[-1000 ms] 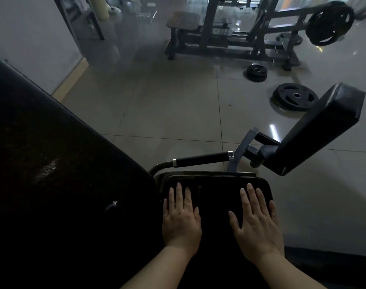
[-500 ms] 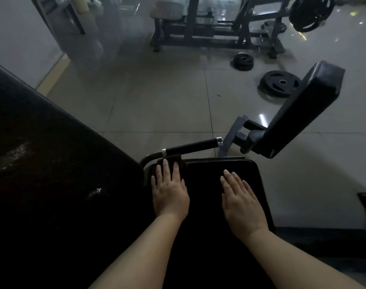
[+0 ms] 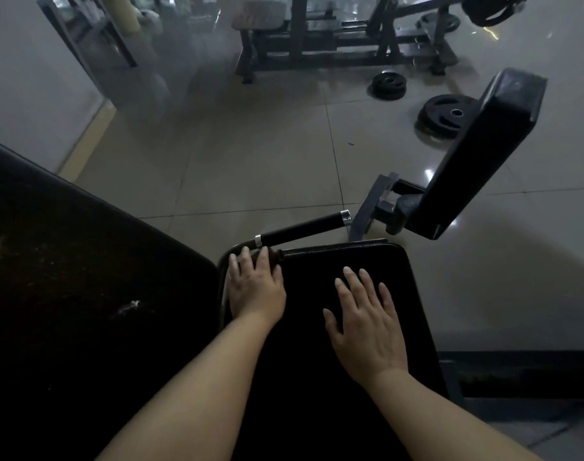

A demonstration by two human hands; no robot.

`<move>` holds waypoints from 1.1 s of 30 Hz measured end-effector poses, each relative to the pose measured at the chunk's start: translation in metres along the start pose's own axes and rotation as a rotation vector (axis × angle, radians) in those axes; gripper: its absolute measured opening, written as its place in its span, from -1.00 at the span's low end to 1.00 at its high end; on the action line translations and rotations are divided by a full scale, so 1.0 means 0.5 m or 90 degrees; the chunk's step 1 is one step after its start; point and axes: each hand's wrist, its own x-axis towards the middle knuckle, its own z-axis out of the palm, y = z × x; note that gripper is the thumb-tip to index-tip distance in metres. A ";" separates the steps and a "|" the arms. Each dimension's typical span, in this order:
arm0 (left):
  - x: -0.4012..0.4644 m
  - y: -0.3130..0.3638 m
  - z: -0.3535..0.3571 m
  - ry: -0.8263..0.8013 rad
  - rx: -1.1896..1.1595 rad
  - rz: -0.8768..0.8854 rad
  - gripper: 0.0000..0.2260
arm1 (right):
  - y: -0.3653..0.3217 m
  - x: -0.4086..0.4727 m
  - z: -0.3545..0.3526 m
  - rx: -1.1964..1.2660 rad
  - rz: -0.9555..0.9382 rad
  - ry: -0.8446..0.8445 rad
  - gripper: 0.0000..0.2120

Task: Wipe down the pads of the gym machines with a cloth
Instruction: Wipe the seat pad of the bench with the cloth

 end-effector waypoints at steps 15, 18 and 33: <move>-0.130 -0.022 0.024 0.068 -0.016 0.069 -0.54 | -0.044 -0.070 0.042 -0.045 -0.035 0.027 -0.42; -0.025 0.006 0.001 0.060 -0.018 0.043 -0.56 | -0.040 -0.066 0.047 -0.052 -0.040 0.043 -0.42; -0.180 -0.054 0.026 0.075 -0.008 -0.070 -0.54 | -0.046 -0.065 0.039 -0.048 -0.034 0.005 -0.40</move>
